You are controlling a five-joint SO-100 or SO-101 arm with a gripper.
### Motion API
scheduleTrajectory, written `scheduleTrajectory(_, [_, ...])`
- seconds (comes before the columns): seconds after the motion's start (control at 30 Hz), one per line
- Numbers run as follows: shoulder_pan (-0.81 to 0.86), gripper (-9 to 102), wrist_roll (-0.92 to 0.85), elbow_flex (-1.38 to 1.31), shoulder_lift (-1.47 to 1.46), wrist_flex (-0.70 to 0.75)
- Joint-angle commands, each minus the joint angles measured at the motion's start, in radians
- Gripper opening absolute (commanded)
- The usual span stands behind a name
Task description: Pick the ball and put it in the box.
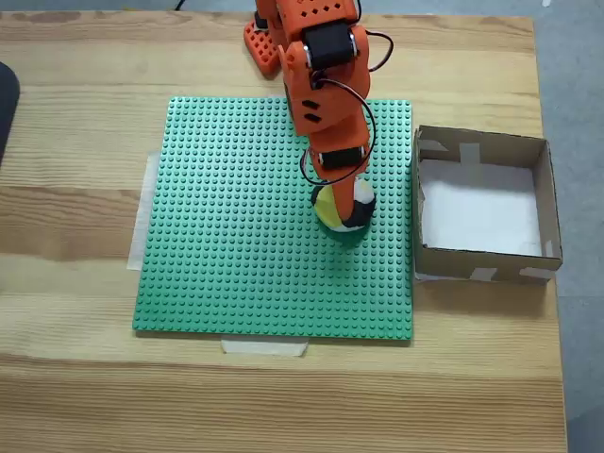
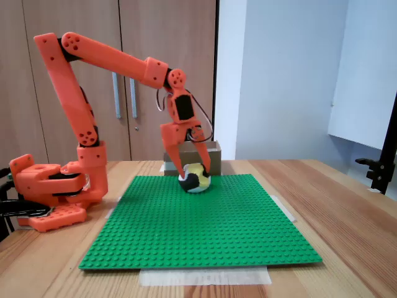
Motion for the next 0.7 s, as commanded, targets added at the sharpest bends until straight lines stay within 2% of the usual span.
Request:
scheduleTrajectory(0.0, [-0.009, 29, -0.008, -0.002, 0.003, -0.029])
scheduleTrajectory(0.43, [-0.031, 26, 0.044, -0.002, 0.021, -0.081])
scheduleTrajectory(0.67, [-0.044, 13, 0.012, -0.008, 0.028, -0.063])
